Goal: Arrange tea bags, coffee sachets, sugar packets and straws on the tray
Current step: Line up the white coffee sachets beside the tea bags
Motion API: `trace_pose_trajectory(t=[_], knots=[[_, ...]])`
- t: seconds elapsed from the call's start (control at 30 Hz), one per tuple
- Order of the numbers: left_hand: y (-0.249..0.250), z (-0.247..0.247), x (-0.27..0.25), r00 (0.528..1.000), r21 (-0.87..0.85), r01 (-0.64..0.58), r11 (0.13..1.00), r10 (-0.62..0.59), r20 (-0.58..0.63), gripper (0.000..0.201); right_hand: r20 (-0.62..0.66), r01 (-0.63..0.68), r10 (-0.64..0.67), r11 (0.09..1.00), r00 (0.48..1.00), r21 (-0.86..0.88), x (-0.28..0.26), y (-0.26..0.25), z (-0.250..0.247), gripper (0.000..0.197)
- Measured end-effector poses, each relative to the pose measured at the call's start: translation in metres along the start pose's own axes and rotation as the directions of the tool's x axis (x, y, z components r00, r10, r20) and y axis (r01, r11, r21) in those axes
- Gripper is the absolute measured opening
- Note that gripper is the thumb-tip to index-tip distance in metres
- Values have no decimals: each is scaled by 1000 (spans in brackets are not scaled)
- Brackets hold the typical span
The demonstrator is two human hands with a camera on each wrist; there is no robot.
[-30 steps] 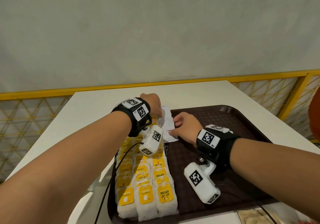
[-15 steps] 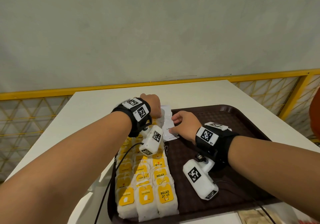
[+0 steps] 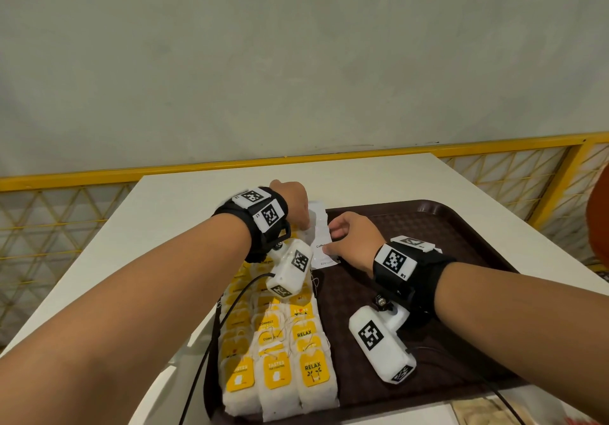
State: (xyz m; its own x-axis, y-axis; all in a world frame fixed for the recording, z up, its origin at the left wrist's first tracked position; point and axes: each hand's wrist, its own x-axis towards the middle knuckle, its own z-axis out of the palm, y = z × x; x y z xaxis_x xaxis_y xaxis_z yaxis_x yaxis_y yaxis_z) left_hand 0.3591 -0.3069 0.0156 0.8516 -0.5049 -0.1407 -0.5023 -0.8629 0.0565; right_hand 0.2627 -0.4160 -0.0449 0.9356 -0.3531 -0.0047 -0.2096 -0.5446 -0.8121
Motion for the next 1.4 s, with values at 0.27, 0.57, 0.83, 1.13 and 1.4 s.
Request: trace_pose_trajectory(t=[0.27,0.57,0.83,1.13,1.4], knots=[[-2,3,3,1000,11,9,1000,-10,26,29,-28,-1,0,1000,1000,-21,3,0,0,36],[-4,-6,2,998,-93,-14,996,9,-64,23,41,27,-23,994,999,-109,-7,-9,-5,47],[0,2,10,991,-33,78,996,-81,-106,11,26,31,-27,988,999,-149,-6,-11,-3,40],[-8,-3,8,988,-41,84,996,-88,-123,14,30,26,-21,984,999,-175,-5,-14,-3,51],[-23,-10,1,986,-206,81,975,-108,-124,19,68,-10,6,999,998,47,-13,-25,-6,38]])
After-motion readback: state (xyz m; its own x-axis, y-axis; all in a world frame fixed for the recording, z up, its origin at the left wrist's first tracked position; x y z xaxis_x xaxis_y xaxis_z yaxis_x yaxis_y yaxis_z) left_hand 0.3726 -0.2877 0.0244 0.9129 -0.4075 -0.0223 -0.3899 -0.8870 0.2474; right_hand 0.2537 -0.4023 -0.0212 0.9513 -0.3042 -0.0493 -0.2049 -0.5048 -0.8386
